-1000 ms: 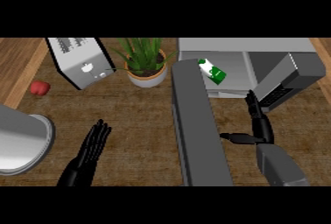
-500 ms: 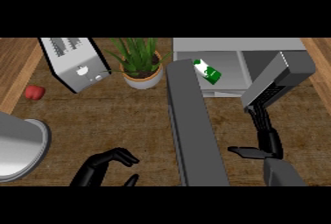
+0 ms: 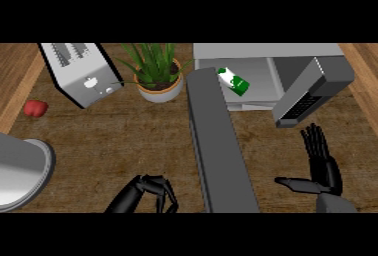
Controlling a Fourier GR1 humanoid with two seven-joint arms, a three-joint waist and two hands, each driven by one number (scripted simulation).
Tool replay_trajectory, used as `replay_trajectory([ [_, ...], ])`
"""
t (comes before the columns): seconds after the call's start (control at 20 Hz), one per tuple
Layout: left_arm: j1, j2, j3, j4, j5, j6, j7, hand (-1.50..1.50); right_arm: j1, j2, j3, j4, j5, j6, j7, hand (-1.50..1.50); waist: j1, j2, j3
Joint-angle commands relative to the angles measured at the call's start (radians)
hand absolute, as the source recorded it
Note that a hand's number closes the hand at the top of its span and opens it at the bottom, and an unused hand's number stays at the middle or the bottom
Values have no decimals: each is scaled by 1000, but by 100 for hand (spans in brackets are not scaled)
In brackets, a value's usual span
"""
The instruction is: Pick up the milk, place it into the microwave and close the microwave
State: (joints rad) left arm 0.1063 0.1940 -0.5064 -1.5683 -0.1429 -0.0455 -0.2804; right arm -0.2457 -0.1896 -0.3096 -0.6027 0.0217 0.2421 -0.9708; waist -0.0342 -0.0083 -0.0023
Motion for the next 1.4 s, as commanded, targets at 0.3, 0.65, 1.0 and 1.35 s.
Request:
replay_trajectory([
  [0.3, -139, -161, -112, 283, -109, 2, -39, 150, 299, -24, 44, -452, -139, 171, 78, -150, -3, 4, -1],
  [0.65, -354, -193, -300, 429, 47, 191, 12, 150, 413, -40, 85, -731, -249, 232, 232, -150, -20, 9, -1],
  [1.0, -525, -194, -459, 562, 221, 382, -17, 150, 467, -78, 115, -885, -312, 269, 312, -150, -62, 18, -2],
  [1.35, -673, -194, -477, 568, 352, 468, 63, 150, 421, -128, 122, -971, -367, 280, 407, -150, -138, 32, -5],
])
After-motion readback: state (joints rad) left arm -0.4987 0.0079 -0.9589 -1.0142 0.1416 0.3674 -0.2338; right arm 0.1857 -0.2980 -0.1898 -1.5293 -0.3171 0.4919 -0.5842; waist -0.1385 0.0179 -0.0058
